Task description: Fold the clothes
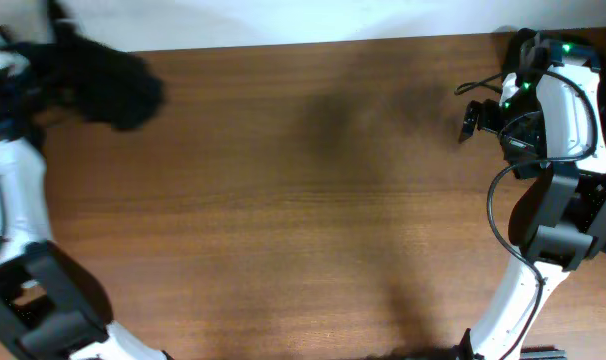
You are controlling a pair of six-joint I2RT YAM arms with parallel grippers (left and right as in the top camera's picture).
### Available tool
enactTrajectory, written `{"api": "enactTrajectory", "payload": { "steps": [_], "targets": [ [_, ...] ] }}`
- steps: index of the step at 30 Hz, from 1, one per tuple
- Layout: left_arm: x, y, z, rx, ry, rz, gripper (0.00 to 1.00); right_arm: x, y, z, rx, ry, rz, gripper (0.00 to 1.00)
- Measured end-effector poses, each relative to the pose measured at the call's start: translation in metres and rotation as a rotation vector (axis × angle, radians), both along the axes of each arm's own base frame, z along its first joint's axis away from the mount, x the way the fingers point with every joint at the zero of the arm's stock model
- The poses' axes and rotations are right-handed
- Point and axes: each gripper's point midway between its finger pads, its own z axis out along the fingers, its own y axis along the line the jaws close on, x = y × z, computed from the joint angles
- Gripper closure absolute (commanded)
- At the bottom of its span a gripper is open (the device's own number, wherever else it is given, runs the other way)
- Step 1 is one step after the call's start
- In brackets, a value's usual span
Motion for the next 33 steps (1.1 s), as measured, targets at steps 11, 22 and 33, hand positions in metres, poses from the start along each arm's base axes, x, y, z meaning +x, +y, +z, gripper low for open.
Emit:
{"api": "enactTrajectory", "payload": {
  "steps": [11,22,33],
  "targets": [
    [-0.039,-0.19,-0.045,0.886,0.004,-0.42,1.0,0.0,0.0,0.0,0.0,0.0,0.0,0.01],
    [-0.054,-0.211,-0.056,1.642,-0.097,-0.613,1.0,0.0,0.0,0.0,-0.001,0.0,0.0,0.01],
    [-0.046,-0.224,-0.107,1.837,-0.071,-0.807,1.0,0.0,0.0,0.0,-0.001,0.0,0.0,0.01]
  ]
}}
